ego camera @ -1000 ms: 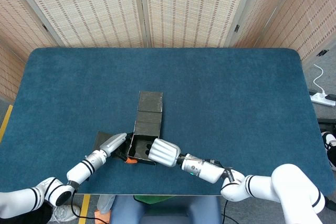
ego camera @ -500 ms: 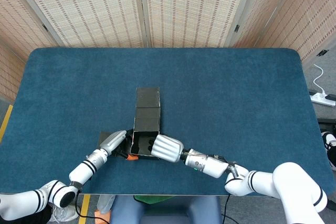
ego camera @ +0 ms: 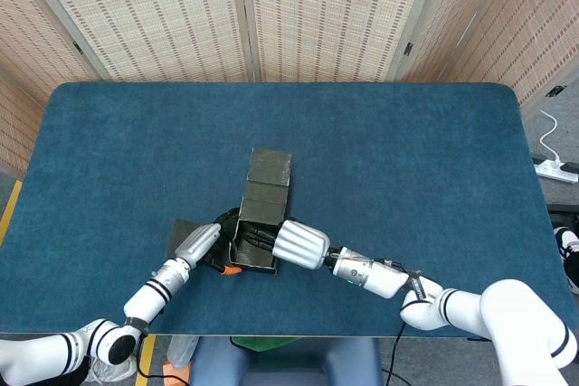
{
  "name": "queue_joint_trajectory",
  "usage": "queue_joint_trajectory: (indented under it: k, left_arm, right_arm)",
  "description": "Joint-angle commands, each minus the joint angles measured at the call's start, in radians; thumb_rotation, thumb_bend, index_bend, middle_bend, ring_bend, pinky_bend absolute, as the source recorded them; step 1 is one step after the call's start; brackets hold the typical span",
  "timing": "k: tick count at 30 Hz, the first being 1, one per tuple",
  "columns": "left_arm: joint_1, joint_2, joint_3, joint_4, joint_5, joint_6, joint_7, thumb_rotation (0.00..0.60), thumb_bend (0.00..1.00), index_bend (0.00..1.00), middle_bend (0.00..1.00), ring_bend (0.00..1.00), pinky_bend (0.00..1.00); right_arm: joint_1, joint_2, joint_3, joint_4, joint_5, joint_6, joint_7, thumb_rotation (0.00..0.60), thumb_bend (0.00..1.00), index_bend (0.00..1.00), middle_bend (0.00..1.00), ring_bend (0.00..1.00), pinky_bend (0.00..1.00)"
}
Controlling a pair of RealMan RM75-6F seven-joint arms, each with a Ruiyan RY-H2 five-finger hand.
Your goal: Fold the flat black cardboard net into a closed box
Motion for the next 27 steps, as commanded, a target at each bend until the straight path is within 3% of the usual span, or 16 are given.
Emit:
queue_joint_trajectory:
  k: [1, 6, 15, 20, 27]
  left_arm:
    - [0.007, 0.014, -0.002, -0.028, -0.002, 0.014, 0.025, 0.600, 0.19, 0.02, 0.00, 0.00, 0.17]
    - [0.022, 0.056, -0.007, -0.090, 0.003, 0.031, 0.027, 0.600, 0.18, 0.00, 0.00, 0.00, 0.09]
    - [0.068, 0.122, -0.017, -0.156, 0.020, 0.117, 0.048, 0.600, 0.18, 0.00, 0.00, 0.00, 0.08]
    - [0.088, 0.150, -0.030, -0.184, 0.021, 0.137, 0.013, 0.600, 0.18, 0.00, 0.00, 0.00, 0.07]
    - [0.111, 0.181, -0.022, -0.202, 0.057, 0.149, -0.051, 0.600, 0.18, 0.00, 0.00, 0.00, 0.06]
  right_arm:
    - [-0.028, 0.030, 0.008, -0.043, 0.020, 0.044, 0.050, 0.600, 0.05, 0.00, 0.00, 0.72, 1.00]
    - [-0.104, 0.106, 0.017, -0.204, 0.116, 0.073, 0.156, 0.600, 0.05, 0.00, 0.00, 0.71, 1.00]
    - [-0.266, 0.214, 0.005, -0.550, 0.422, 0.008, 0.393, 0.600, 0.04, 0.00, 0.07, 0.71, 1.00]
    - [-0.304, 0.202, 0.027, -0.629, 0.585, -0.082, 0.557, 0.600, 0.01, 0.00, 0.01, 0.71, 1.00]
    - [-0.302, 0.065, 0.095, -0.588, 0.741, -0.132, 0.567, 0.600, 0.00, 0.00, 0.00, 0.70, 1.00]
